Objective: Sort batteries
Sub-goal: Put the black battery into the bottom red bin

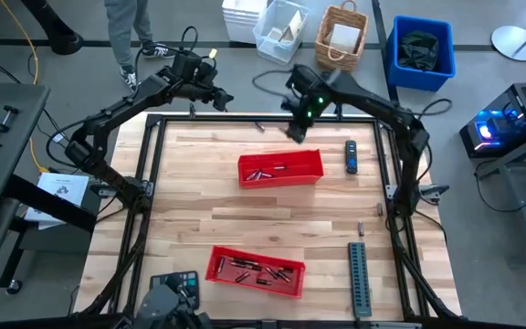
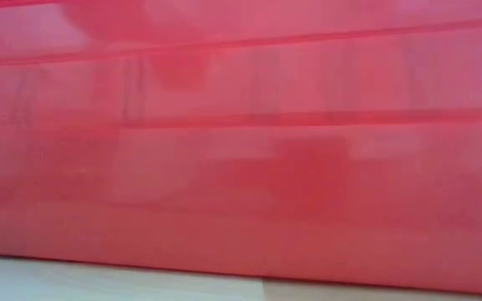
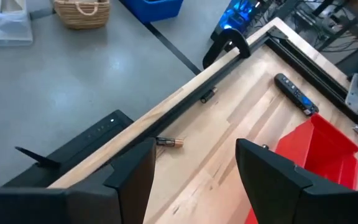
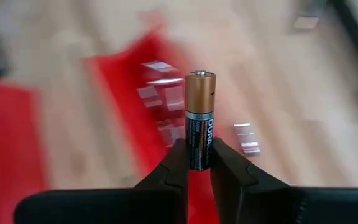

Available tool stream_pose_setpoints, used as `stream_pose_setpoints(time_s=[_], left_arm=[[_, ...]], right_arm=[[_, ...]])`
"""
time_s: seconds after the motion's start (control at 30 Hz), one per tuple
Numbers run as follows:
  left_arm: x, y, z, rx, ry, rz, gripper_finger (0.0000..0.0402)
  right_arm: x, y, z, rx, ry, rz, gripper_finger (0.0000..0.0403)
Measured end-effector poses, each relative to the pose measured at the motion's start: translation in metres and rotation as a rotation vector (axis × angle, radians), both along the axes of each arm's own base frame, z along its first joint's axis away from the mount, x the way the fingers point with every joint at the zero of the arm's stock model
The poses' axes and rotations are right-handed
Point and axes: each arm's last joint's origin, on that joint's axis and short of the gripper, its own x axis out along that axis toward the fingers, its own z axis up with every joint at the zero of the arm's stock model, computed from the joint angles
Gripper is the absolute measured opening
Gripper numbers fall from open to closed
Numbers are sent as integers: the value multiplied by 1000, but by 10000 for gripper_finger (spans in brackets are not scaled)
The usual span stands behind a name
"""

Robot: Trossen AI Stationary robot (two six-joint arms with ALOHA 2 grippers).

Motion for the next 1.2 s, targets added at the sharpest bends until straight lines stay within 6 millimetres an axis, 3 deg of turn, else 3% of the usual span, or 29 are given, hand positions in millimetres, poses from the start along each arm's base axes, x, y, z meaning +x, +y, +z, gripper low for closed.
stream_pose_setpoints(time_s=[0.13, 0.33, 0.5, 0.67, 0.97, 1.13, 1.2], left_arm=[[1, -1, 0, -52, -38, -11, 216], [2, 0, 3, -20, -62, -47, 216], [3, 1, 4, -15, -85, -35, 216], [7, -2, 4, -42, -96, -30, 216], [29, -26, 2, -86, -81, -110, 216], [40, -47, 10, -155, -158, -242, 216], [41, -55, 17, -146, -181, -264, 216]], right_arm=[[12, 71, 16, 50, 21, 131, 31], [26, 185, 15, 118, 146, 320, 31], [30, 254, 11, 190, 124, 472, 31], [40, 291, -3, 236, 137, 507, 31], [71, 363, -53, 278, 102, 537, 31], [76, 378, -81, 169, 183, 350, 32], [77, 380, -85, 146, 195, 259, 54]])
